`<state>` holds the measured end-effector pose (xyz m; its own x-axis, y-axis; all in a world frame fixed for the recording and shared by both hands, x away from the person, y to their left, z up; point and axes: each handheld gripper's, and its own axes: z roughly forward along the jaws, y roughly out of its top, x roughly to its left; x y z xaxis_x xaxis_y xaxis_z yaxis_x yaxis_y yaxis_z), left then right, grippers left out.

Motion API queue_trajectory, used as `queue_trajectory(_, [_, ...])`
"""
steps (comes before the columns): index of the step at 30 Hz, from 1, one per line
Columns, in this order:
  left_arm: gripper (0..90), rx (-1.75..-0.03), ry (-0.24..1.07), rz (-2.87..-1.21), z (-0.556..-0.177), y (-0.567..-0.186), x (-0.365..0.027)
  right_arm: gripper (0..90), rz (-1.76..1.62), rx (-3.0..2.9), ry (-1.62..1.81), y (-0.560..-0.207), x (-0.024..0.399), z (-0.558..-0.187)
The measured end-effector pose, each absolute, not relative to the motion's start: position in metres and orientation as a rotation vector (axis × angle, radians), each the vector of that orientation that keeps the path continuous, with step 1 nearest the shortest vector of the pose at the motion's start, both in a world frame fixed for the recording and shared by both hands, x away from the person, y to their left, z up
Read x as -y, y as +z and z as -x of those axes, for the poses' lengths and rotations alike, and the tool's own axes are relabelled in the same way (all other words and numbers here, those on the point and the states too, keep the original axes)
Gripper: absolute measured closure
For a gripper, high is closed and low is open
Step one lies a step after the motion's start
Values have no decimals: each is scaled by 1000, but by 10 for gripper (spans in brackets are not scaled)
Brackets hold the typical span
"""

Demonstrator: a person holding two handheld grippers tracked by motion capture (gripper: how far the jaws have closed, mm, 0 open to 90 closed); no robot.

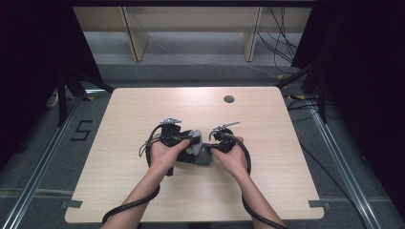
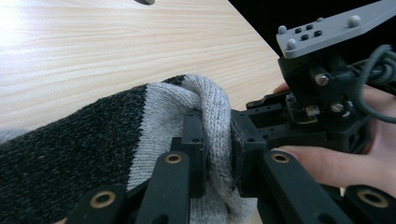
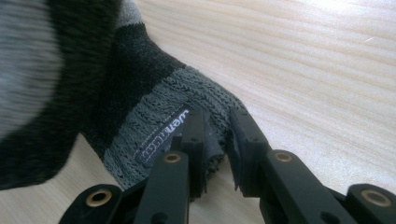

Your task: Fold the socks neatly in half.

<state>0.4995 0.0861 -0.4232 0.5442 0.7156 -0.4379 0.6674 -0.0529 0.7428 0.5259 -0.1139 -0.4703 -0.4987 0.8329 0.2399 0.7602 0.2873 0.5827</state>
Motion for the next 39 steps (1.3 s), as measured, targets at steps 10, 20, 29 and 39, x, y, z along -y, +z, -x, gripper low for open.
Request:
queue_trajectory(10, [780,-1169,71,-1821,-506,-434,-78,774,-1518,-2447,1023,-472,117,-527])
queue_trajectory(20, [780,-1181,75,-1824,-508,-435,-68,771,-1525,-2448,1037,-472,118,-525])
queue_trajectory(29, [780,-1200,65,-1820,-511,-441,-62,768,-1525,-2442,1048,-474,120,-526])
queue_trajectory(39, [778,-1210,72,-1849,-515,-448,-58,752,-1580,-2442,1087,-475,124,-525])
